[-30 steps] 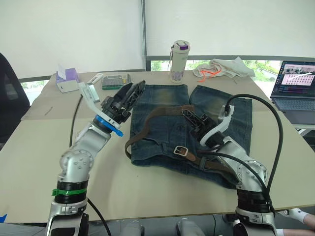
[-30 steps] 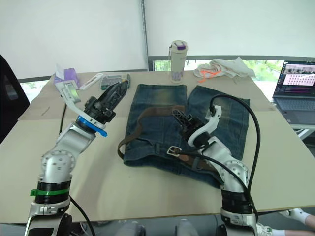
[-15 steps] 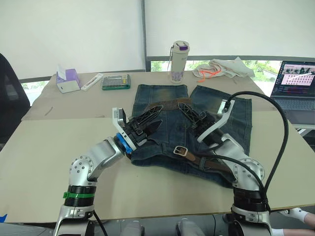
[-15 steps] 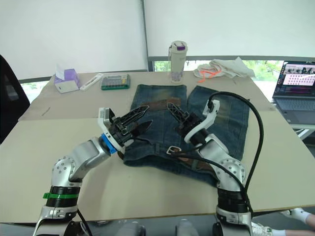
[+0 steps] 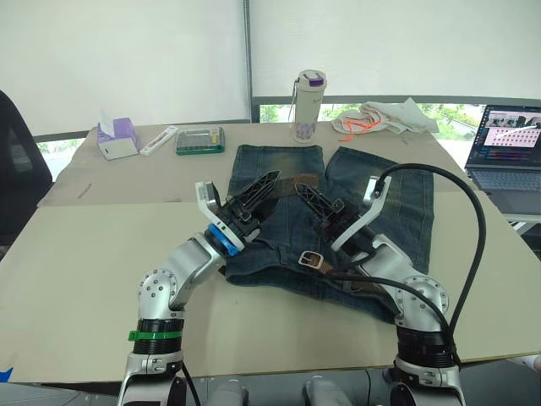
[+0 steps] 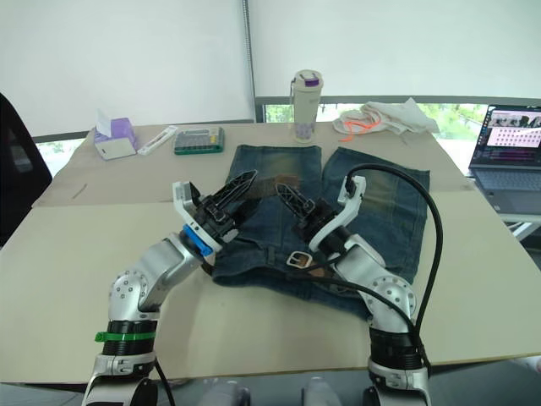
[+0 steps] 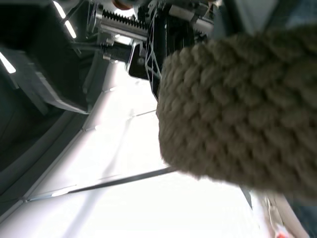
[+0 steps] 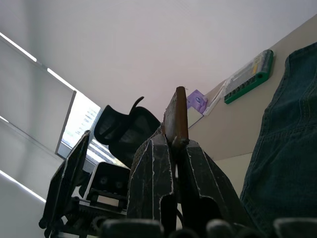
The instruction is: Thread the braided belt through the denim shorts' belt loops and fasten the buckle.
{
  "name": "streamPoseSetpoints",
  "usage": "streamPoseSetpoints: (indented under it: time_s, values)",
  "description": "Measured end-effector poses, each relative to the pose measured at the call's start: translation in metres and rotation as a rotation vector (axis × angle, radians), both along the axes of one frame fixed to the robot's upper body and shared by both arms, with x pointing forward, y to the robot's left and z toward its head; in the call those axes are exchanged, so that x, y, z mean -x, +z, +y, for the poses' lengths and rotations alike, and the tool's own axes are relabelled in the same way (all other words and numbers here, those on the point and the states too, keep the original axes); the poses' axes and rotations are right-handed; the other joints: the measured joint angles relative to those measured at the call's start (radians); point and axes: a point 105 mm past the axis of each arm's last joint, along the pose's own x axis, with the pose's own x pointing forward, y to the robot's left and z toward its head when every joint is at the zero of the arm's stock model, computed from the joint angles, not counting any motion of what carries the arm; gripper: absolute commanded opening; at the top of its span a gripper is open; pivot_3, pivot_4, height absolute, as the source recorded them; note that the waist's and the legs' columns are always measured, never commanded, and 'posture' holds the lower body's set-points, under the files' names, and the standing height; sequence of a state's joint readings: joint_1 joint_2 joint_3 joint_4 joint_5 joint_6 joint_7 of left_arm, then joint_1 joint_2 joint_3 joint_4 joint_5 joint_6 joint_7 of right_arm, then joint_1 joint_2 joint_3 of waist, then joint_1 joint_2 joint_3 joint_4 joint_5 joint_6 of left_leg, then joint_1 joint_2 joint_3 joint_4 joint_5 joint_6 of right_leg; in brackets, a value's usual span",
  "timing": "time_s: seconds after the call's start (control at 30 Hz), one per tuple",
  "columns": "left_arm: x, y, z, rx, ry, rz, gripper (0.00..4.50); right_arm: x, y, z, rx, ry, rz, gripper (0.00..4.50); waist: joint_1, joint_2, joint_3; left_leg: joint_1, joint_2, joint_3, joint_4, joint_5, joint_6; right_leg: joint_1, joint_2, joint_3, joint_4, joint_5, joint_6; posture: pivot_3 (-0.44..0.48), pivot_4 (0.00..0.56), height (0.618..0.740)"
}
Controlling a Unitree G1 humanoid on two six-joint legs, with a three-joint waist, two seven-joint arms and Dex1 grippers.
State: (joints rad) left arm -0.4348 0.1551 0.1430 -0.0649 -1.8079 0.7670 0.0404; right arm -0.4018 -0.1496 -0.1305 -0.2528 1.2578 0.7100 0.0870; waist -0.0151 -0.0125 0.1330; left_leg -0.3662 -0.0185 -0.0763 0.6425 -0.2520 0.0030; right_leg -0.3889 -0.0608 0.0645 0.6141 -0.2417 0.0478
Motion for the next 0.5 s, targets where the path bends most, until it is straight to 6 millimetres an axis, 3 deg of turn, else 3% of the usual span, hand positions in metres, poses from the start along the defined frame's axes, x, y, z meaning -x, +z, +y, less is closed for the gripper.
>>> streamPoseSetpoints:
  time_s: [0.27,0.5]
  values:
    - [0.0006,-0.0030,0.0039,-0.013,0.005,0.004,0.05,-0.0002,0.0001,-0.0008,0.000,-0.002,-0.001,0.00,0.000,0.000,0.000,0.000,0.000,0.000,0.000,0.000,0.000,0.000,0.000,0.000,0.000,0.000,0.000,0.000,0.150,0.740]
    - [-0.0001,-0.0052,0.0042,-0.013,0.013,0.011,0.05,-0.0002,0.0000,-0.0013,0.000,-0.003,-0.002,0.00,0.000,0.000,0.000,0.000,0.000,0.000,0.000,0.000,0.000,0.000,0.000,0.000,-0.001,0.000,0.000,0.000,0.150,0.740]
